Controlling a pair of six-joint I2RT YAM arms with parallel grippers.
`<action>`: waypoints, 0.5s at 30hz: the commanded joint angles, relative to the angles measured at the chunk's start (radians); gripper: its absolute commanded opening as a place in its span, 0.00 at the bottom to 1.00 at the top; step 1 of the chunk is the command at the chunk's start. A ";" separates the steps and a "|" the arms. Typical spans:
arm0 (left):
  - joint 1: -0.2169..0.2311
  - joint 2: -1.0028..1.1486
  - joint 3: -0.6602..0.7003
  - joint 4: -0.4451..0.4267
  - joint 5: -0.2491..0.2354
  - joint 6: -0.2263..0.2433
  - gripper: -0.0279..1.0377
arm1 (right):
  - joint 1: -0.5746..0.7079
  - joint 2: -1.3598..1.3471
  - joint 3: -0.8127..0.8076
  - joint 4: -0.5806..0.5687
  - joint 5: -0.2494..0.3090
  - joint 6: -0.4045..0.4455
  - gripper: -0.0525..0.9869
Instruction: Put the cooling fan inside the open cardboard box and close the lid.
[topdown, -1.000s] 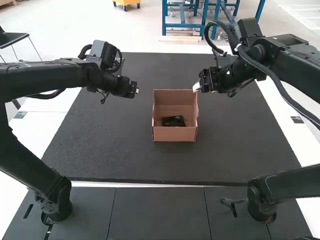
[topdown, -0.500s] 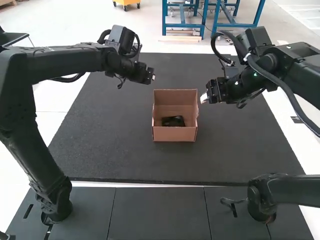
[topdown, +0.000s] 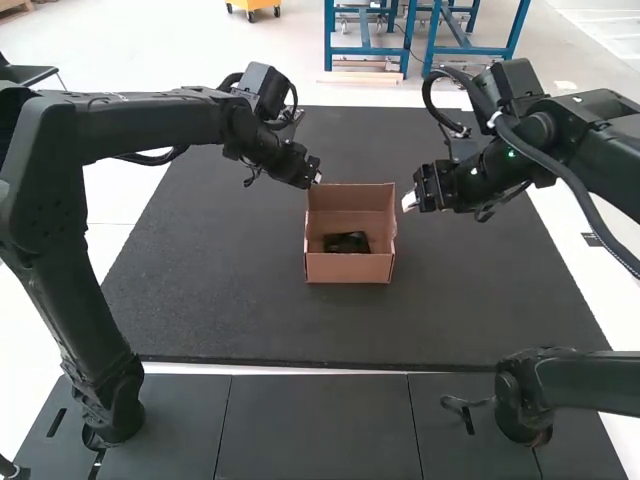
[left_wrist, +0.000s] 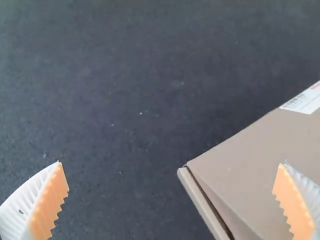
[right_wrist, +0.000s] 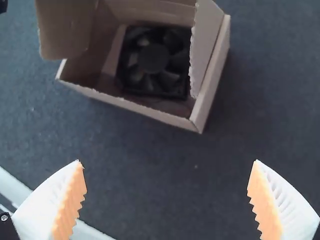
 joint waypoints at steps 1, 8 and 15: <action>-0.002 0.001 0.029 -0.014 0.020 0.030 0.93 | 0.003 -0.015 -0.003 0.004 0.007 0.007 0.75; -0.002 0.004 0.003 -0.050 0.020 0.049 0.93 | 0.003 0.004 -0.003 0.021 0.007 0.005 0.75; -0.002 0.003 -0.069 -0.051 0.024 0.046 0.93 | 0.003 0.021 0.000 0.028 0.007 0.005 0.75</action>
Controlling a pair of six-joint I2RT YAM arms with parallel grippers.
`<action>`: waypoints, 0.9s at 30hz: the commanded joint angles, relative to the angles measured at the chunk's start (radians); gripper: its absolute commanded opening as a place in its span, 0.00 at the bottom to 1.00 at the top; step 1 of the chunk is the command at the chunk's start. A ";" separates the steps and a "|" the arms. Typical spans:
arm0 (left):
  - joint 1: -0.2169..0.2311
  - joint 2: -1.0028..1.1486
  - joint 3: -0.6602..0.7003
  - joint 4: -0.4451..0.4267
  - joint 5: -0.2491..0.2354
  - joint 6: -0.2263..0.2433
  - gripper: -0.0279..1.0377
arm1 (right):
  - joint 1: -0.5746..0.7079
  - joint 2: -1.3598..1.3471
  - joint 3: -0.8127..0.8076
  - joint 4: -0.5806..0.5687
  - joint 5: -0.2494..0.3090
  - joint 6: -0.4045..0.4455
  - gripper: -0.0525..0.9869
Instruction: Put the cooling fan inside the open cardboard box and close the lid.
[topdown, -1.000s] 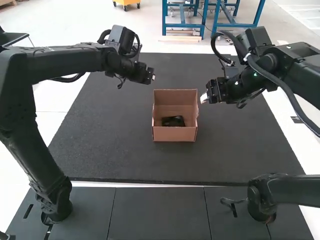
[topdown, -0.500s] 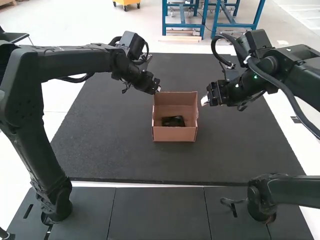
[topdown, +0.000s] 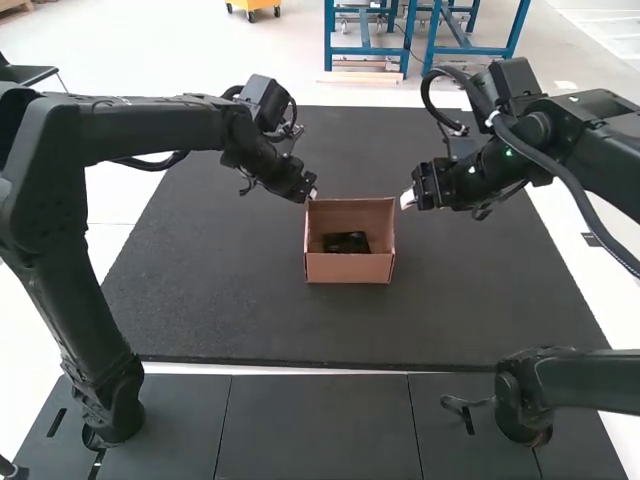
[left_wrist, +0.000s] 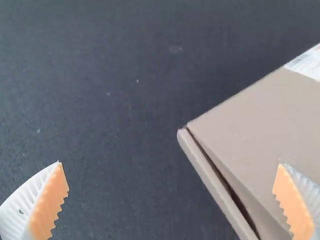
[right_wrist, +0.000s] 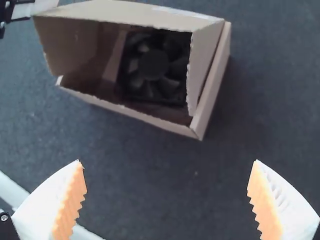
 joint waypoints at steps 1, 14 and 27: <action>-0.003 0.004 -0.030 -0.002 0.015 0.010 0.93 | 0.003 0.009 0.001 0.005 0.007 0.005 0.75; -0.007 0.004 -0.106 0.026 0.026 0.005 0.93 | 0.003 0.015 0.000 0.005 0.007 0.004 0.75; -0.044 0.011 -0.178 0.141 0.026 -0.018 0.93 | -0.006 0.017 -0.006 0.004 0.006 0.004 0.75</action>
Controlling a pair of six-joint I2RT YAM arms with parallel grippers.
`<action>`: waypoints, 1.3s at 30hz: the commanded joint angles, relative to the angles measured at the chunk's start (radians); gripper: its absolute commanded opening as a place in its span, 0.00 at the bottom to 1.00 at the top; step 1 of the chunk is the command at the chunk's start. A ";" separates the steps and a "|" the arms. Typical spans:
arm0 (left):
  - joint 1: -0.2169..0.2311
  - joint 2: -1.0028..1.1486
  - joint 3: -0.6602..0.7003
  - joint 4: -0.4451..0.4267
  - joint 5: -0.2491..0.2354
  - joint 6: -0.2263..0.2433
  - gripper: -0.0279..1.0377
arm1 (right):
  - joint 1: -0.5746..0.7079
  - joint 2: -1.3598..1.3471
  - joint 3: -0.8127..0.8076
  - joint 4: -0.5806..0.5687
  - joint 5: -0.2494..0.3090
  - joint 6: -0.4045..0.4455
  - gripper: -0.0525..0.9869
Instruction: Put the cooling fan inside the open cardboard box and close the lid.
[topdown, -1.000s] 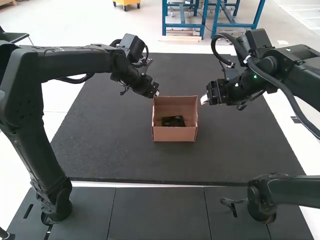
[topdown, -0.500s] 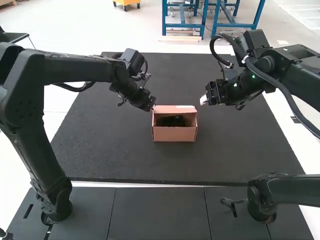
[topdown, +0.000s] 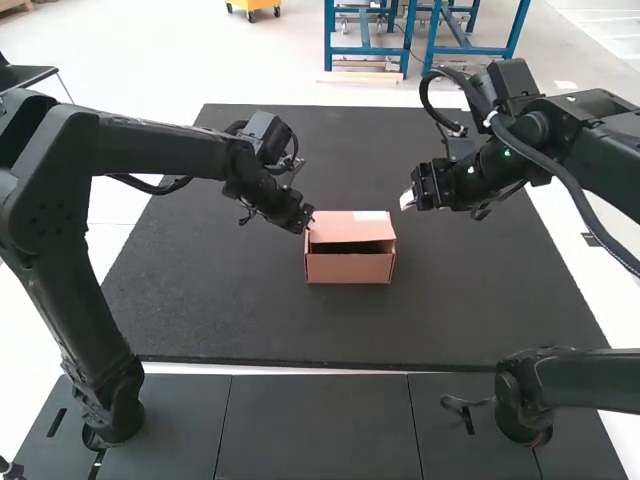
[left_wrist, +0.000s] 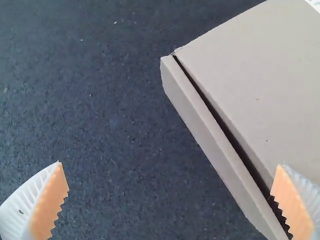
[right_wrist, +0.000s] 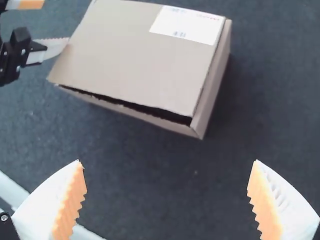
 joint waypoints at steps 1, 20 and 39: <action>-0.024 0.014 -0.002 0.024 0.020 -0.019 0.93 | -0.005 0.010 -0.008 0.004 0.006 0.004 0.75; -0.055 0.070 -0.002 0.053 0.019 -0.025 0.93 | -0.018 0.009 -0.019 0.004 0.006 0.004 0.75; -0.014 -0.147 0.051 0.018 0.025 -0.077 0.93 | -0.019 0.007 0.012 0.126 0.011 0.044 0.78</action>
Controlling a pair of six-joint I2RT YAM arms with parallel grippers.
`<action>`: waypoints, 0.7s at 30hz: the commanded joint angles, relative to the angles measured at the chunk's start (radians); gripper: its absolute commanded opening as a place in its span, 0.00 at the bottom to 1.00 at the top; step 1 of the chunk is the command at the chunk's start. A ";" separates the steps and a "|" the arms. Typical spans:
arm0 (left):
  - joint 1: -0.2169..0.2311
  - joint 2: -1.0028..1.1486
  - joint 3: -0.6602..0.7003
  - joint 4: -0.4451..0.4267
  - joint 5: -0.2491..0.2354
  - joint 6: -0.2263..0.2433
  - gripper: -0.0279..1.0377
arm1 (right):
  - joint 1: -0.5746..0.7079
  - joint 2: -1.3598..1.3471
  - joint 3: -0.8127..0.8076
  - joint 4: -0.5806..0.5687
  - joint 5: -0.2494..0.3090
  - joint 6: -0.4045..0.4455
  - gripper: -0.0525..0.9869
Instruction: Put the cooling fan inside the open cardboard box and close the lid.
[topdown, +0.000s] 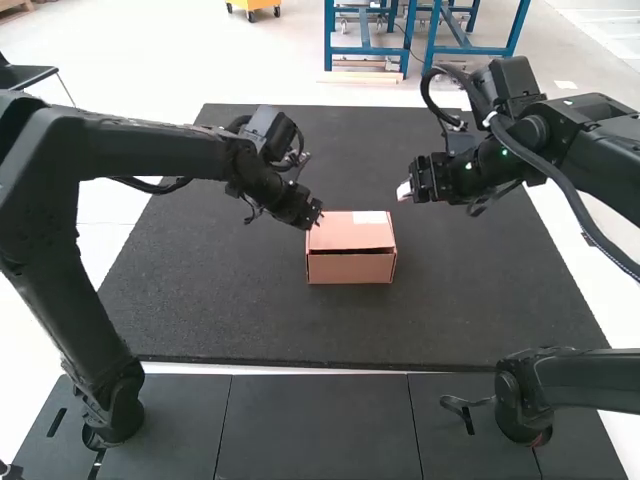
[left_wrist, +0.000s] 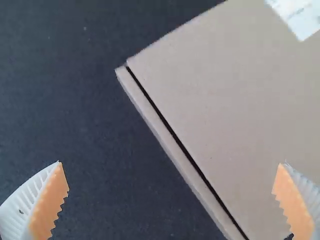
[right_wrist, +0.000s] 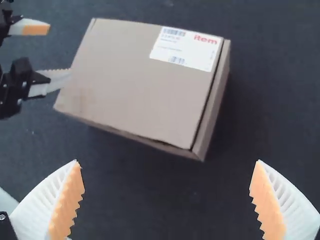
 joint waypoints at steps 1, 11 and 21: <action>0.026 -0.103 0.048 0.011 0.008 -0.012 0.93 | -0.010 0.007 0.032 0.033 0.012 0.042 0.78; 0.115 -0.249 0.006 -0.038 -0.002 -0.077 0.94 | -0.044 -0.023 0.035 0.149 0.061 0.091 0.93; 0.235 -0.551 -0.331 0.411 -0.028 -0.041 0.93 | -0.185 -0.157 -0.138 0.412 0.179 0.080 0.93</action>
